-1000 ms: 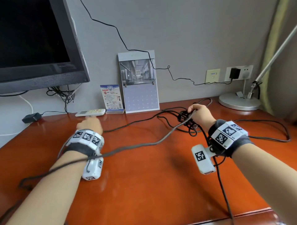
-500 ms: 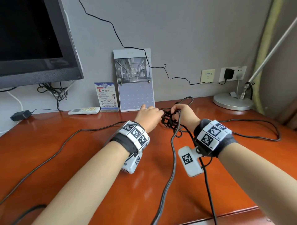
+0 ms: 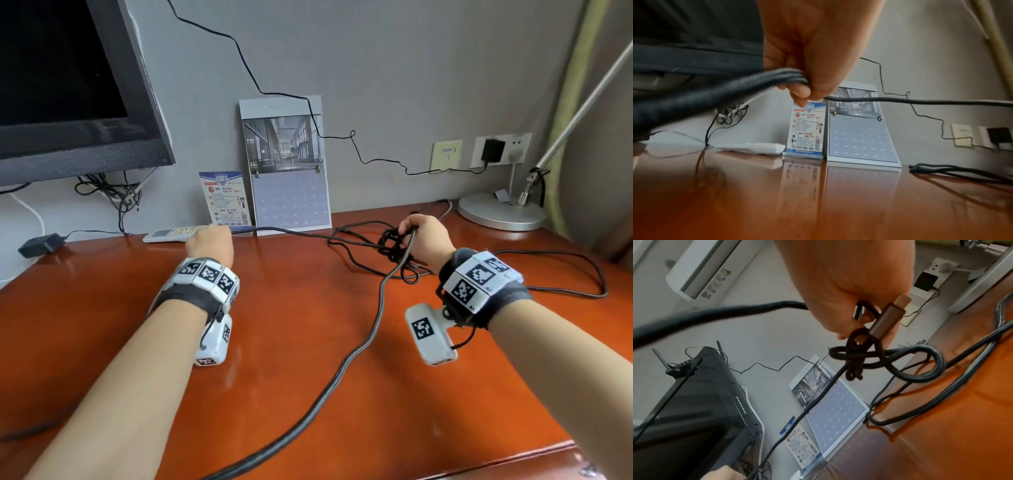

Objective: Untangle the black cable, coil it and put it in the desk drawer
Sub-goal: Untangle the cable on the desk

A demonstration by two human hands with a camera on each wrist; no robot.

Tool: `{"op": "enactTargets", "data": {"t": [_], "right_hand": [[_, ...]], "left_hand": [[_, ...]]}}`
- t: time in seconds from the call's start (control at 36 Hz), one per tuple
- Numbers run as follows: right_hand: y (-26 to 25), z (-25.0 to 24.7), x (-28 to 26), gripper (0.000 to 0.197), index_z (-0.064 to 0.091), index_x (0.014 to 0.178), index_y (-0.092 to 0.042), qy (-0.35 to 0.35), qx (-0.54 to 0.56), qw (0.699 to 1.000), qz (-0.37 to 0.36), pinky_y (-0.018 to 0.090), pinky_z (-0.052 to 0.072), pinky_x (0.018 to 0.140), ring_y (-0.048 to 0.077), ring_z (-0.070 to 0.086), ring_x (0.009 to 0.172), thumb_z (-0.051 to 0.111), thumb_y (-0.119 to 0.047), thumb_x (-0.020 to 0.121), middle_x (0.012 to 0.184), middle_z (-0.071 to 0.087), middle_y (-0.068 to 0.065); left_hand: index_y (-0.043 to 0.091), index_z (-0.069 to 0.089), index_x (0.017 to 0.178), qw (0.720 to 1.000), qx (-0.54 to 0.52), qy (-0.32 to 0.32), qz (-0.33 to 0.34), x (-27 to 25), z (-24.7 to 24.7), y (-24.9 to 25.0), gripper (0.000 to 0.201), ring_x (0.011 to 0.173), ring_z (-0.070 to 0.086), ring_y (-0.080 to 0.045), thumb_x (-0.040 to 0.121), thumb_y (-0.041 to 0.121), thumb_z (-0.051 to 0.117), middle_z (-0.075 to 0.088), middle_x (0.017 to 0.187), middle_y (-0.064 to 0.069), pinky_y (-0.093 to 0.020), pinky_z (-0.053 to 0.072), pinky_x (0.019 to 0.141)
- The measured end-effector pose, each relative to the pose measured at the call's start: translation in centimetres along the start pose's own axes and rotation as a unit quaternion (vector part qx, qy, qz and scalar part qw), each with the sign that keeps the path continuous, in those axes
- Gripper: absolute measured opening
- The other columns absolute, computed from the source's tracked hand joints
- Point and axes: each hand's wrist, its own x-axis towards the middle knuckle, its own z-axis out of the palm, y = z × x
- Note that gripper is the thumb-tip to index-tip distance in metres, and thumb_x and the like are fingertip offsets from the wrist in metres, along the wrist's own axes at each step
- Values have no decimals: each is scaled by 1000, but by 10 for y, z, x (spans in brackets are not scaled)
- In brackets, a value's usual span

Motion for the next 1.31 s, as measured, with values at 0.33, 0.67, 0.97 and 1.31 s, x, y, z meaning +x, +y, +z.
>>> {"op": "enactTargets", "data": {"t": [0.33, 0.67, 0.97, 1.31], "right_hand": [[2, 18, -2, 40, 48, 67, -24, -63, -68, 990, -110, 22, 30, 75, 27, 46, 89, 42, 15, 73, 100, 53, 18], [8, 28, 16, 42, 60, 105, -22, -161, -106, 979, -65, 21, 42, 80, 32, 50, 99, 41, 10, 84, 118, 41, 16], [23, 15, 39, 45, 62, 108, -17, -69, -13, 990, 119, 11, 33, 32, 21, 46, 57, 30, 4, 85, 114, 54, 18], [-63, -11, 85, 27, 60, 111, 11, -156, -232, 956, 86, 29, 37, 68, 34, 59, 95, 58, -6, 90, 112, 62, 27]], "left_hand": [[-3, 41, 130, 992, -117, -26, -44, 39, 26, 0, 34, 109, 56, -41, 97, 2, 35, 57, 119, -26, -45, 48, 84], [-4, 50, 121, 981, -75, 137, 114, 151, -76, 21, 27, 87, 60, -43, 96, -2, 39, 59, 95, -30, -46, 48, 71], [5, 58, 125, 975, -39, 160, 151, 207, -98, -3, 37, 78, 60, -43, 91, -2, 45, 58, 84, -28, -47, 51, 67], [8, 57, 117, 968, 30, 30, 249, 101, 6, 101, 29, 103, 64, -28, 97, 3, 37, 63, 114, -8, -37, 50, 78]]}}
